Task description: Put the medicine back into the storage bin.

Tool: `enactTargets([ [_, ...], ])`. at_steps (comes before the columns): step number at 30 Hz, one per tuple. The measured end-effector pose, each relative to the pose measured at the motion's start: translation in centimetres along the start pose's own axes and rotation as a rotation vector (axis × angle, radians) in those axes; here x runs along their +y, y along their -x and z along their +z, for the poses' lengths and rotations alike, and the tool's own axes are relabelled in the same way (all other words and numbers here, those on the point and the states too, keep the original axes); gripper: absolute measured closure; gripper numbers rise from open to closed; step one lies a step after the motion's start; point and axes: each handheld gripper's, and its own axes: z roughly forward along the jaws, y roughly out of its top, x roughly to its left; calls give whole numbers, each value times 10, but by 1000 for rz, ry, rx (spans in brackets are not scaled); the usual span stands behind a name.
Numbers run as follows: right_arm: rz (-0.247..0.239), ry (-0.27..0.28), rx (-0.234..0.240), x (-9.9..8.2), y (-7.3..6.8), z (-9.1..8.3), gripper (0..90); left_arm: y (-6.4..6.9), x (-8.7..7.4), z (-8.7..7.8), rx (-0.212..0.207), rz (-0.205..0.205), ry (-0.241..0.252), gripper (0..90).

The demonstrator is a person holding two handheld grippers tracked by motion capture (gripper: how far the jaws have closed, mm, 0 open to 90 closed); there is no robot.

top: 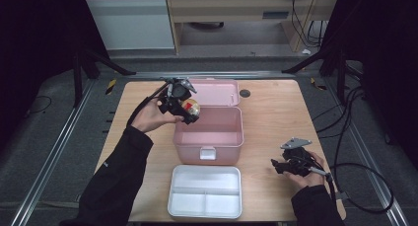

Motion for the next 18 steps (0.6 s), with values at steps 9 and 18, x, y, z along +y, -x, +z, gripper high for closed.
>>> enactTargets([
  [9, -4, -6, 1, -1, -1, 2, 326, 7, 20, 38, -51, 30, -14, 201],
  [18, -8, -6, 2, -1, -1, 2, 327, 17, 35, 64, -77, 66, -41, 201],
])
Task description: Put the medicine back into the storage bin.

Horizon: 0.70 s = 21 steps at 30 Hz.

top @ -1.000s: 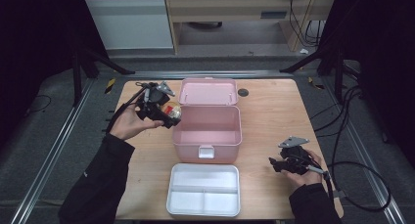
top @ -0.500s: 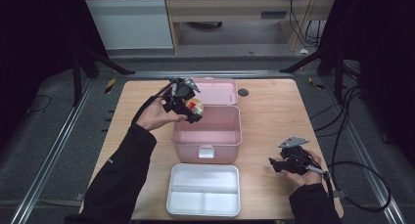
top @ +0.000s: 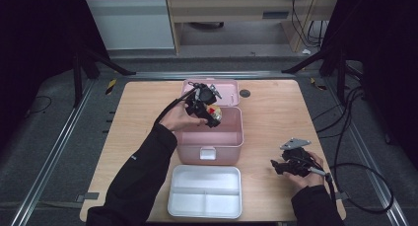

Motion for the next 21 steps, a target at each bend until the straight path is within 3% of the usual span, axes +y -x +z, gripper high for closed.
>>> enactTargets([
  [14, -6, 1, 2, 0, 0, 0, 326, 5, 12, 37, -47, 24, -43, 202],
  [21, -6, -2, 0, -1, 1, 0, 325, 9, 12, 55, -40, 54, -89, 201],
])
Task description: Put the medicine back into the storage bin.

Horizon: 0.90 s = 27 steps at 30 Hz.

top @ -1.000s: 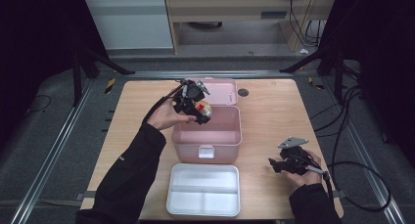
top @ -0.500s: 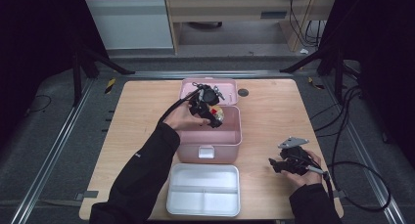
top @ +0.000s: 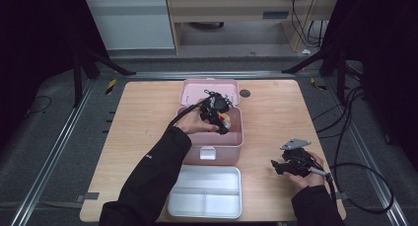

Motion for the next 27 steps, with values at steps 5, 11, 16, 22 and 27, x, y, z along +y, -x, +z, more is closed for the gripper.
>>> enactTargets([
  [5, -2, 0, 1, 0, 0, 0, 320, 3, 1, 8, -12, 15, 4, 201],
  [11, -3, 0, 1, 0, 0, 0, 313, 5, 1, 13, -26, 17, 5, 201],
  [16, -1, -1, 3, 0, -1, 1, 286, 5, -1, 17, -34, 20, -11, 200],
  [22, -1, 1, 4, 0, -1, 1, 279, 3, -1, 17, -25, 10, -13, 197],
  [27, 0, -1, 4, 1, -1, 0, 274, 2, -2, 15, -24, -1, -13, 182],
])
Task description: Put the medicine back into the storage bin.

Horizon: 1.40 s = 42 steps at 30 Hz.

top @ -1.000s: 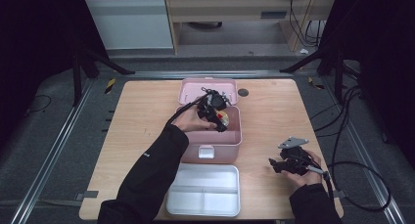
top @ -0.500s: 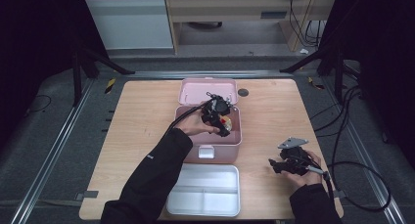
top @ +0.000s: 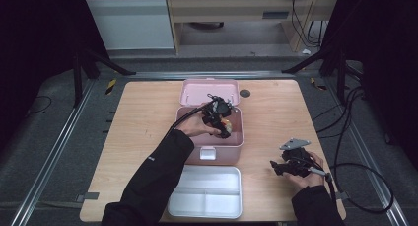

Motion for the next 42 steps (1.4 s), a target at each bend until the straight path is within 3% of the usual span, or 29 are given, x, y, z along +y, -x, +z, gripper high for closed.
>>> enactTargets([
  [8, 4, 3, -2, 0, 0, 0, 271, 0, -4, -17, 8, 1, 26, 156],
  [14, 12, 18, -11, 1, 1, -2, 286, 5, -12, -48, 24, -5, 86, 165],
  [21, 5, 66, -24, 4, 1, -7, 311, 12, -31, -89, 79, -13, 135, 178],
  [25, -8, 84, -17, 7, 0, -10, 326, 18, -48, -108, 92, -18, 182, 196],
  [33, -40, 130, 5, 16, -5, -19, 359, 33, -90, -136, 150, -16, 215, 196],
  [37, -61, 151, 29, 23, -11, -24, 362, 42, -110, -144, 158, -16, 245, 196],
  [42, -96, 177, 72, 29, -20, -30, 389, 56, -139, -145, 164, -8, 231, 197],
])
